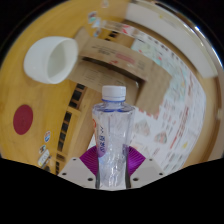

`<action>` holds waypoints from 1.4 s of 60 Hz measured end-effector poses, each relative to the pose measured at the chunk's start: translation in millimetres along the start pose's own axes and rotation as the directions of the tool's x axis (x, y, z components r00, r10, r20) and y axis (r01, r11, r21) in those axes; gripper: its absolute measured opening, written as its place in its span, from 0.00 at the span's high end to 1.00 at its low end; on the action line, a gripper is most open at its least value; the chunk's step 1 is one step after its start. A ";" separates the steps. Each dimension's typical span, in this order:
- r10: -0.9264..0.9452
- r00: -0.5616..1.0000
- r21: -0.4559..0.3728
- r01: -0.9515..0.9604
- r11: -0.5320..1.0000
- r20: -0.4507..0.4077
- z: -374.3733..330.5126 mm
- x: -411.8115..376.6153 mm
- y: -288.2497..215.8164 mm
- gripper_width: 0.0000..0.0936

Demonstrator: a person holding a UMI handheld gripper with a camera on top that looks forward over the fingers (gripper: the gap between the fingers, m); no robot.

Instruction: Pour water

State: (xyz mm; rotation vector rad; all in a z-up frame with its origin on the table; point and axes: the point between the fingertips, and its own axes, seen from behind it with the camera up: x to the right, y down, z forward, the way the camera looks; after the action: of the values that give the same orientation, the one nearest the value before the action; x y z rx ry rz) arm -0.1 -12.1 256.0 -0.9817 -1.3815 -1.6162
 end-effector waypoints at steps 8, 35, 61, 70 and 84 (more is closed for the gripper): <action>-0.204 0.979 0.081 0.202 0.976 0.018 10.7 -19.6 -36.5 0.64; 0.040 0.998 0.170 -0.047 0.984 0.045 5.9 -8.5 -47.3 0.65; 0.967 -0.104 -0.132 -0.988 -0.075 0.234 -15.9 55.4 13.3 0.65; 0.920 -0.337 -0.311 -0.912 -0.267 0.200 -23.0 -34.3 0.9 0.65; 0.898 -0.389 -0.395 -0.872 -0.288 0.204 -25.9 -122.9 -33.5 0.65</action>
State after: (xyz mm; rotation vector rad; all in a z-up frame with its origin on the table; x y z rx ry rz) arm 16.6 -25.0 127.8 -1.8709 -0.1399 0.0773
